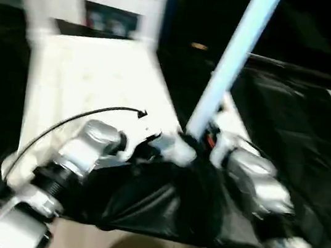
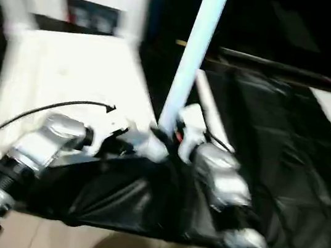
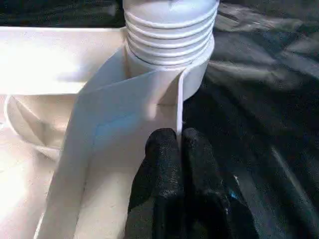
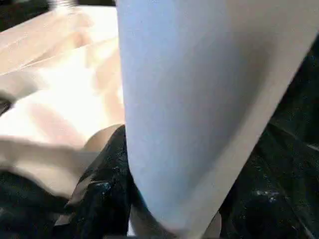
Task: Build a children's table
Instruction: Insert table leg to table base
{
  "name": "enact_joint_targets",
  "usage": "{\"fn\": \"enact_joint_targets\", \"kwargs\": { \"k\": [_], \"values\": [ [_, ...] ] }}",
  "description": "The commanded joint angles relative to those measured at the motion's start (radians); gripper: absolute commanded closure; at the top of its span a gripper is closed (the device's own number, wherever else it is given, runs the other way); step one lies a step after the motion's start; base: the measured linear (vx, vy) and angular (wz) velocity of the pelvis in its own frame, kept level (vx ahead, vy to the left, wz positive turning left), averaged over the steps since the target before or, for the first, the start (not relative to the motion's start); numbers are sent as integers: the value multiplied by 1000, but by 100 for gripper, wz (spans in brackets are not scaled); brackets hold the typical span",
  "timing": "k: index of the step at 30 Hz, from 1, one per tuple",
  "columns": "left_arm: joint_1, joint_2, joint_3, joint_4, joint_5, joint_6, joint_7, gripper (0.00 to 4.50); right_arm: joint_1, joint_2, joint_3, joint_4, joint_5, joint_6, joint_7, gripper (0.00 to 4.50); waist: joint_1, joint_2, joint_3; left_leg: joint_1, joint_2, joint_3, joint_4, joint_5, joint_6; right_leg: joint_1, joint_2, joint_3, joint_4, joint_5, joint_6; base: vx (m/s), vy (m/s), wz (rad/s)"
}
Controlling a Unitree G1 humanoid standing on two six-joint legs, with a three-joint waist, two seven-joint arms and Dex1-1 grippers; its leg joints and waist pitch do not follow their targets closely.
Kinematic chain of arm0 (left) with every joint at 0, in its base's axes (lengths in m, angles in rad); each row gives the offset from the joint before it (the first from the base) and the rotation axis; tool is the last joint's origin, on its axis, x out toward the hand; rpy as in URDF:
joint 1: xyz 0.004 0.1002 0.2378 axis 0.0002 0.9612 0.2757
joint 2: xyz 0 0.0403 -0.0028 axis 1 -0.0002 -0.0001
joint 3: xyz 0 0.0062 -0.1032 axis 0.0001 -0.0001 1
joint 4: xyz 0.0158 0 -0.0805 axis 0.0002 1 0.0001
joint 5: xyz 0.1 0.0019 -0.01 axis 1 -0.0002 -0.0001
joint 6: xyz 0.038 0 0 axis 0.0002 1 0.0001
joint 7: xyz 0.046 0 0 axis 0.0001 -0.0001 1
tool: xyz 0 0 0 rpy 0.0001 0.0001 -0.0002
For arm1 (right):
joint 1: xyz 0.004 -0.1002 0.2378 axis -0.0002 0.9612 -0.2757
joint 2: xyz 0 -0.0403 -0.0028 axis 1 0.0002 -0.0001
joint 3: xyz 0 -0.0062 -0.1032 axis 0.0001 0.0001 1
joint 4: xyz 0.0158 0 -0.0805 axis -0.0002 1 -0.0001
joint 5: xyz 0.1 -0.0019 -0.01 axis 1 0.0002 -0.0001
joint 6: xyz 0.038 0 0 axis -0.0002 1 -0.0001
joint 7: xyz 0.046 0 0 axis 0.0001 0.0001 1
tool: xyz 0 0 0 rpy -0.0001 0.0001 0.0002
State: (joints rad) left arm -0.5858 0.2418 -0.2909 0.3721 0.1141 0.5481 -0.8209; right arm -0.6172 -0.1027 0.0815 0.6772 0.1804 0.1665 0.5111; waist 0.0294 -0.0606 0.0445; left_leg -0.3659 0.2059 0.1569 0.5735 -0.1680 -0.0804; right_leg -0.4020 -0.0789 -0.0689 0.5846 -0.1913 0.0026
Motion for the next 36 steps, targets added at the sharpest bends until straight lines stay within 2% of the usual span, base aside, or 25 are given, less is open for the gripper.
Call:
{"fn": "enact_joint_targets", "kwargs": {
  "k": [1,3,5,11,13,15,16,18,19,21,22,24,27,30,32,34,36],
  "values": [
    [-24,-40,8,-123,-14,14,19,450,42,16,18,149,-49,98,-61,261,3,18,-42,4,22,-15,-90,-466,-50,33,-64,30,-86,-460,-134,0,0,0],
    [-14,-51,-8,-144,-7,44,46,450,23,38,19,177,-56,97,-80,261,4,15,-43,8,21,-13,-88,-463,-45,30,-64,32,-89,-463,-132,0,0,0],
    [-6,-51,-15,-154,-2,61,63,450,10,50,25,194,-67,94,-89,261,2,14,-41,4,20,-13,-89,-459,-42,31,-62,32,-88,-456,-132,0,0,0],
    [-3,-41,-17,-176,8,94,77,450,-5,58,72,204,-106,39,-58,261,2,16,-40,12,19,-10,-88,-472,-40,26,-59,34,-89,-446,-130,0,0,0],
    [-2,-41,-18,-181,7,98,78,450,-7,62,66,210,-102,27,-49,261,2,16,-40,16,18,-9,-87,-478,-37,25,-59,35,-91,-453,-130,0,0,0],
    [0,-40,-19,-186,4,103,79,450,-10,69,44,214,-82,30,-41,205,2,18,-39,19,18,-9,-87,-490,-36,22,-58,35,-93,-465,-129,0,0,0],
    [3,-36,-25,-192,-1,103,74,450,-17,73,19,211,-61,29,-32,191,2,18,-40,20,17,-9,-87,-489,-34,23,-58,35,-93,-463,-129,0,0,0],
    [8,-30,-33,-197,-4,95,64,450,-25,70,14,207,-57,15,-15,188,6,23,-43,25,20,-6,-86,-483,-33,19,-59,38,-93,-431,-143,0,0,0],
    [9,-28,-35,-199,-6,93,62,450,-29,69,11,202,-51,5,1,170,10,22,-45,20,21,-3,-85,-446,-29,25,-56,40,-84,-370,-164,0,0,0],
    [10,-27,-36,-201,-6,94,60,450,-31,68,9,198,-46,-4,13,147,13,22,-46,19,21,0,-85,-416,-23,28,-56,42,-80,-332,-175,0,0,0],
    [11,-24,-37,-202,-8,89,55,450,-33,66,4,188,-38,-16,33,144,15,29,-46,16,21,1,-85,-393,-20,30,-55,42,-76,-312,-183,0,0,0],
    [10,-17,-39,-200,-11,74,42,450,-36,56,3,159,-30,-30,71,129,17,24,-49,17,21,6,-82,-370,-15,32,-54,43,-75,-288,-194,0,0,0],
    [13,-6,-42,-204,-18,66,29,450,-32,38,6,123,-27,-43,125,105,24,22,-54,11,20,14,-77,-283,8,42,-54,43,-64,-204,-217,0,0,0],
    [15,10,-48,-207,-27,47,4,450,-21,14,19,81,-24,-43,177,67,30,25,-59,5,21,16,-71,-181,28,50,-53,44,-49,-90,-242,0,0,0],
    [18,18,-47,-207,-33,41,-12,450,-10,-3,26,50,-18,-40,220,67,37,27,-66,4,18,19,-60,-89,49,52,-48,44,-32,54,-270,0,0,0],
    [23,42,-49,-195,-44,-13,-55,450,17,-42,40,-12,-7,-40,306,67,41,24,-62,3,16,20,-59,-89,68,55,-46,42,-32,72,-280,0,0,0],
    [25,62,-53,-177,-56,-61,-93,450,39,-74,52,-54,-3,-36,372,67,44,25,-60,5,19,22,-61,-134,70,52,-50,43,-37,15,-274,0,0,0]
  ]
}}
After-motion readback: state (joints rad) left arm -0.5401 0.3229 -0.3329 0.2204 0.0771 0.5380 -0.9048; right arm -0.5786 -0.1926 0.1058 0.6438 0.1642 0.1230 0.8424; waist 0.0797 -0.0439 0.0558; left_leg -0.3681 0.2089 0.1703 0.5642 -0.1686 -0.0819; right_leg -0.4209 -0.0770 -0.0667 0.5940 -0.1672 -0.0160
